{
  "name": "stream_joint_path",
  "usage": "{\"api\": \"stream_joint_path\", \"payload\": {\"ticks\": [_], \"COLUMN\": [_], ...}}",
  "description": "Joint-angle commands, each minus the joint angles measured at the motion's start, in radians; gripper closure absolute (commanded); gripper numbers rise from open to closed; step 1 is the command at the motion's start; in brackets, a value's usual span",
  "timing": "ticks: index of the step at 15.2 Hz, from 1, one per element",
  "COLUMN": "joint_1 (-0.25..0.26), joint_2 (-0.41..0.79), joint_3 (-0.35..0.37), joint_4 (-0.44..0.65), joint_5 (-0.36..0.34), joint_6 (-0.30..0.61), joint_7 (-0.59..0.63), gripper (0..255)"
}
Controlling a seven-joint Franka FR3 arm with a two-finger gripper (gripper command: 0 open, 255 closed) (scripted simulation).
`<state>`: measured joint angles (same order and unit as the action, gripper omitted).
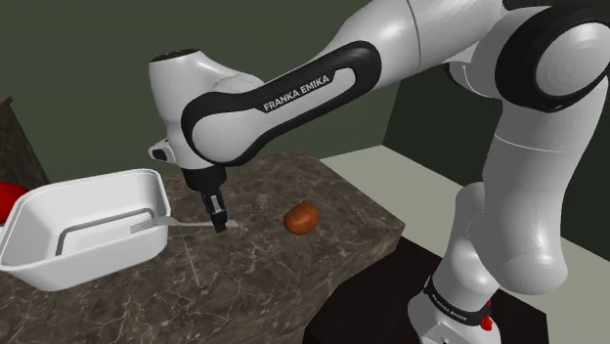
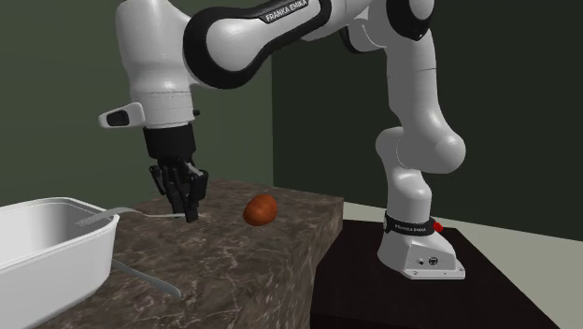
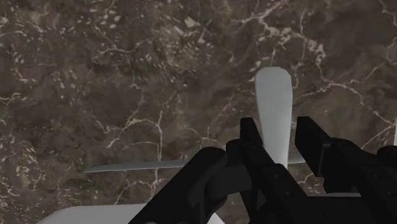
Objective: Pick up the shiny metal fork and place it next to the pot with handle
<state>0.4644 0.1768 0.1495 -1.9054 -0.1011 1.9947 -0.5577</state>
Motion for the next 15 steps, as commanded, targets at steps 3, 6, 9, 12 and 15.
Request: {"api": "stream_joint_path", "payload": {"ticks": [3, 6, 9, 12, 15], "joint_1": [0.001, 0.002, 0.002, 0.003, 0.003], "joint_2": [0.018, 0.035, 0.055, 0.075, 0.082], "joint_3": [-0.001, -0.002, -0.003, -0.004, -0.005], "joint_4": [-0.034, -0.052, -0.069, -0.084, -0.088], "joint_5": [-0.005, -0.010, -0.016, -0.022, -0.024], "joint_6": [0.051, 0.087, 0.122, 0.157, 0.168], "joint_7": [0.008, 0.013, 0.019, 0.024, 0.026], "gripper": [255, 255, 255, 255, 255]}}
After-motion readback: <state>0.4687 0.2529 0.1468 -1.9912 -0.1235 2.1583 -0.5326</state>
